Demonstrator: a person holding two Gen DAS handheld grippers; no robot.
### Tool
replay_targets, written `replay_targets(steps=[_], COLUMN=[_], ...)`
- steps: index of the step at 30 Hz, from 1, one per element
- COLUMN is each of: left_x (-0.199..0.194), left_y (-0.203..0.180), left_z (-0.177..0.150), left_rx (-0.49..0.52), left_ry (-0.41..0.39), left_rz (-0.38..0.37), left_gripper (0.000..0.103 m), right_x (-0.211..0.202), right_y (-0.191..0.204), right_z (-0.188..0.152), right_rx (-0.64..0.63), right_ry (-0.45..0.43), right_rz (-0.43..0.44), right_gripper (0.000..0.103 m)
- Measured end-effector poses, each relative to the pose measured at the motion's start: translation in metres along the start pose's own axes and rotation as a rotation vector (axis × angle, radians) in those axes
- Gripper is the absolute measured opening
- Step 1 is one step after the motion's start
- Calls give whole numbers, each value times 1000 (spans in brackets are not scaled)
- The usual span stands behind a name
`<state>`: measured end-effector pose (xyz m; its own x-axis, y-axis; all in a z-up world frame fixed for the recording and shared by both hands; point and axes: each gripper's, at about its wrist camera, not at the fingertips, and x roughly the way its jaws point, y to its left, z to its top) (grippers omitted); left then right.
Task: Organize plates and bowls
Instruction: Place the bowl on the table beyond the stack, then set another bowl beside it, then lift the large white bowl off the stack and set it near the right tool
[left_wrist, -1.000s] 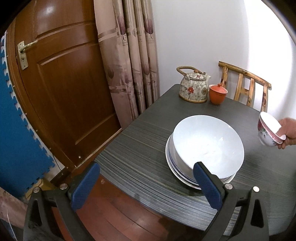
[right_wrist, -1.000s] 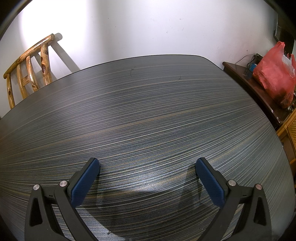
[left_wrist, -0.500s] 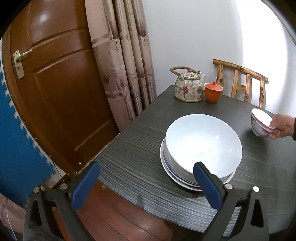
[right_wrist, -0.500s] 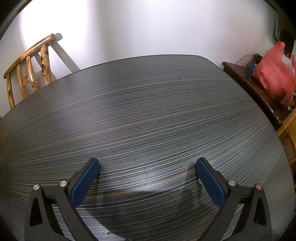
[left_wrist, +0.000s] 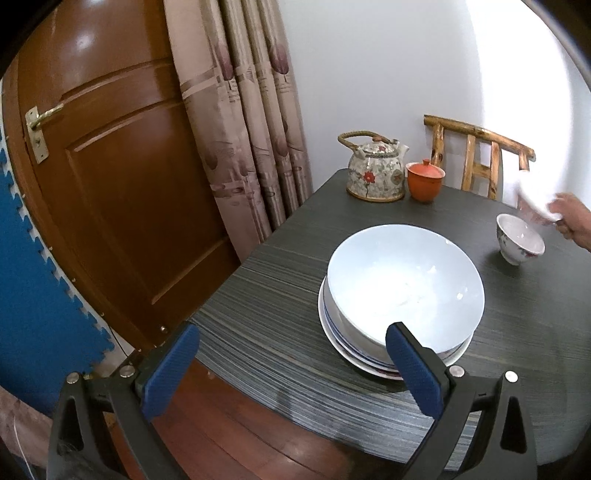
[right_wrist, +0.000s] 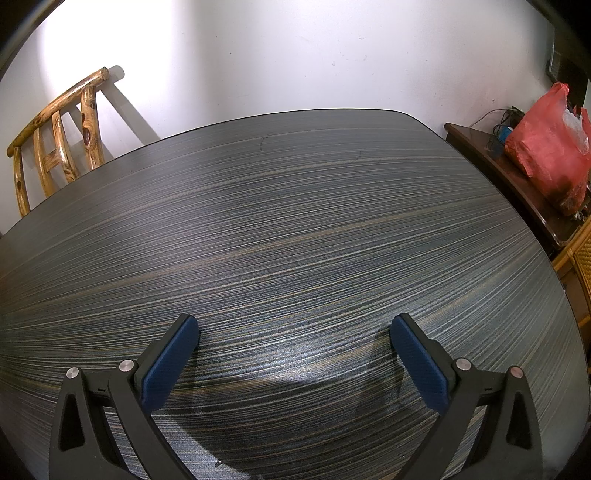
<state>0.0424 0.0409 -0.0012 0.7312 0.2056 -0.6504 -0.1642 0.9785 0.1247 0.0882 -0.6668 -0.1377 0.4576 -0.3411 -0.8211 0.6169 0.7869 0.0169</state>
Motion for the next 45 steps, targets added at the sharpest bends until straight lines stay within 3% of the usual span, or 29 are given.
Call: replay_targets(steps=[17, 27, 30, 36, 45], left_x=[4, 0, -3, 0, -15], left_y=[7, 27, 35, 35, 22], left_z=[2, 6, 8, 7, 5], left_rx=[-37, -128, -157, -143, -101], left_ry=[6, 25, -2, 22, -14], left_rz=[35, 33, 48, 31, -6], left_gripper=[103, 103, 103, 103, 103], right_x=[1, 1, 1, 1, 1], right_y=[0, -1, -1, -1, -1], right_z=[0, 0, 0, 0, 0], right_rx=[0, 0, -1, 0, 0], right_ry=[0, 0, 0, 0, 0], right_rz=[0, 0, 0, 0, 0], right_gripper=[103, 103, 103, 103, 103])
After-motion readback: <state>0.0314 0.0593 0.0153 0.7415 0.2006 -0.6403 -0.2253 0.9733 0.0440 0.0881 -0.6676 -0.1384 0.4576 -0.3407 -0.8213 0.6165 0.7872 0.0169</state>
